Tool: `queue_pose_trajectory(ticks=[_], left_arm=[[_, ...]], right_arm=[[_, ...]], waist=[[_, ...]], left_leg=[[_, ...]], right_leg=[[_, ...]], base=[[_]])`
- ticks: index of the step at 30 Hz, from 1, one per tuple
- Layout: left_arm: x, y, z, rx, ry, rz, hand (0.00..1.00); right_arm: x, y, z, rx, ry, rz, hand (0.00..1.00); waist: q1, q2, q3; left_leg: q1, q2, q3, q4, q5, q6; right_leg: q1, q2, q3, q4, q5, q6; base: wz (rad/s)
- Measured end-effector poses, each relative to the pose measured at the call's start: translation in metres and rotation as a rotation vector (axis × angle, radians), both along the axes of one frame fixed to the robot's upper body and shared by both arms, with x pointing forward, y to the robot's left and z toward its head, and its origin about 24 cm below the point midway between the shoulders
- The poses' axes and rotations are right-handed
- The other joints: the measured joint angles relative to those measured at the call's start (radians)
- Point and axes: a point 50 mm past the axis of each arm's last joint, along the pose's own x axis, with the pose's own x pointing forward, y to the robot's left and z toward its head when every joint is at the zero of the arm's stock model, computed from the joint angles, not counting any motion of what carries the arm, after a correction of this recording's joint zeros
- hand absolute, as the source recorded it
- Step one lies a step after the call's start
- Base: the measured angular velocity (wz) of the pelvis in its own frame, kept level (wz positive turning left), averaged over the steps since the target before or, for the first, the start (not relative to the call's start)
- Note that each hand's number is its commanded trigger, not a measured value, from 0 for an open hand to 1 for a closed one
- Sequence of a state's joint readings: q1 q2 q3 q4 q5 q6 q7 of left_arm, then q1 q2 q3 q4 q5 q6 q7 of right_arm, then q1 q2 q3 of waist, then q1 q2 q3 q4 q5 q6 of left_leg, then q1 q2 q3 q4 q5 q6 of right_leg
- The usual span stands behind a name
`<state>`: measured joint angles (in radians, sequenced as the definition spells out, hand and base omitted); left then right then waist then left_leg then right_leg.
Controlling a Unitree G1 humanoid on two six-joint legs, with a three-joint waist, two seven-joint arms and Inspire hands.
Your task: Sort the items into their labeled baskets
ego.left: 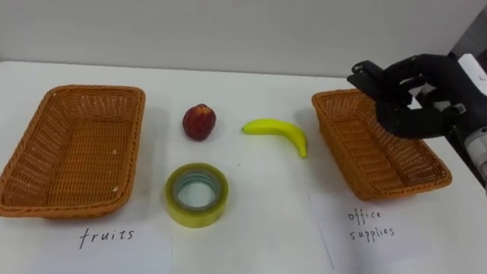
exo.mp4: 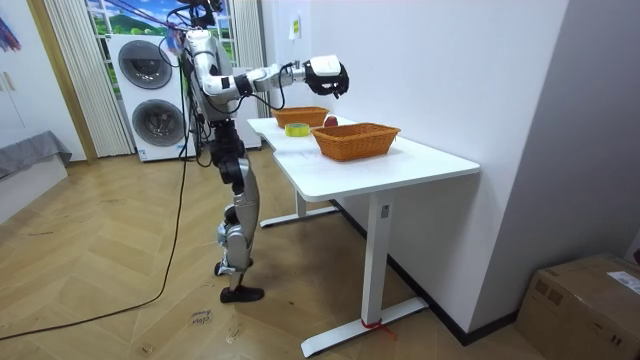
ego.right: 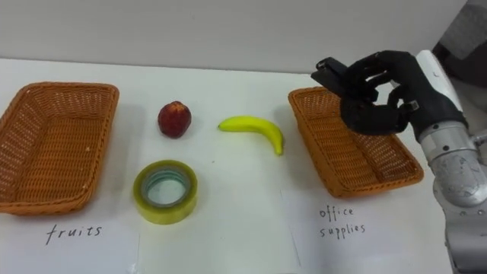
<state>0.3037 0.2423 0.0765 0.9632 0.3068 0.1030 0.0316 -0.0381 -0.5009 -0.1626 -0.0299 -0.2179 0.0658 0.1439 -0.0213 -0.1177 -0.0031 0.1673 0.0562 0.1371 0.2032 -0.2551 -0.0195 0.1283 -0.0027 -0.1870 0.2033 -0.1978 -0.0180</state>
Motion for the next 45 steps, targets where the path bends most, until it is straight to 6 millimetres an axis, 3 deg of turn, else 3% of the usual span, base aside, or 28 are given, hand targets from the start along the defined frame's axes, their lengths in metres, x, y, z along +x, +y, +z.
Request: queue_pose_trajectory(ticks=[25, 31, 33, 34, 36, 45], left_arm=[[-0.005, 0.002, 0.0, 0.002, 0.018, 0.0, 0.0], [-0.01, 0.002, -0.001, 0.0, 0.039, 0.009, 0.0], [-0.011, 0.002, -0.001, 0.0, 0.041, 0.009, 0.0], [-0.011, 0.002, -0.001, 0.0, 0.042, 0.01, 0.0], [-0.012, 0.002, -0.001, 0.0, 0.045, 0.012, 0.0], [-0.011, 0.002, -0.002, -0.005, 0.041, 0.032, 0.0]], right_arm=[[-0.011, -0.01, -0.024, 0.028, 0.145, 0.006, 1.0], [-0.015, -0.011, -0.029, 0.024, 0.177, 0.013, 1.0], [-0.015, -0.011, -0.03, 0.024, 0.183, 0.018, 0.75], [-0.016, -0.011, -0.031, 0.024, 0.189, 0.019, 0.31], [-0.017, -0.011, -0.033, 0.026, 0.202, 0.022, 0.0], [-0.024, -0.013, -0.042, 0.049, 0.259, 0.011, 0.0]], waist=[[-0.006, -0.002, 0.0033], [-0.006, 0.008, 0.0037], [-0.006, 0.011, 0.0036], [-0.005, 0.011, 0.0033], [-0.005, 0.011, 0.0032], [0.001, 0.007, 0.004]], left_leg=[[-0.007, 0.0, 0.002, 0.001, 0.0, 0.0], [-0.007, 0.0, 0.002, 0.0, 0.0, 0.0], [-0.007, 0.0, 0.002, 0.0, 0.0, 0.0], [-0.007, 0.0, 0.002, 0.0, 0.0, 0.0], [-0.006, 0.0, 0.002, 0.0, 0.0, 0.0], [-0.005, 0.0, 0.003, 0.001, 0.0, 0.0]], right_leg=[[-0.002, 0.002, 0.005, -0.002, 0.0, 0.0], [-0.002, 0.0, -0.005, -0.001, 0.0, 0.0], [-0.002, 0.0, -0.005, -0.001, 0.0, 0.0], [-0.001, 0.0, -0.005, -0.001, 0.0, 0.0], [-0.001, 0.0, -0.005, -0.001, 0.0, 0.0], [-0.008, -0.007, -0.005, -0.001, 0.0, 0.0]], base=[[0.0], [0.0], [0.0], [0.0], [0.0], [0.0]])
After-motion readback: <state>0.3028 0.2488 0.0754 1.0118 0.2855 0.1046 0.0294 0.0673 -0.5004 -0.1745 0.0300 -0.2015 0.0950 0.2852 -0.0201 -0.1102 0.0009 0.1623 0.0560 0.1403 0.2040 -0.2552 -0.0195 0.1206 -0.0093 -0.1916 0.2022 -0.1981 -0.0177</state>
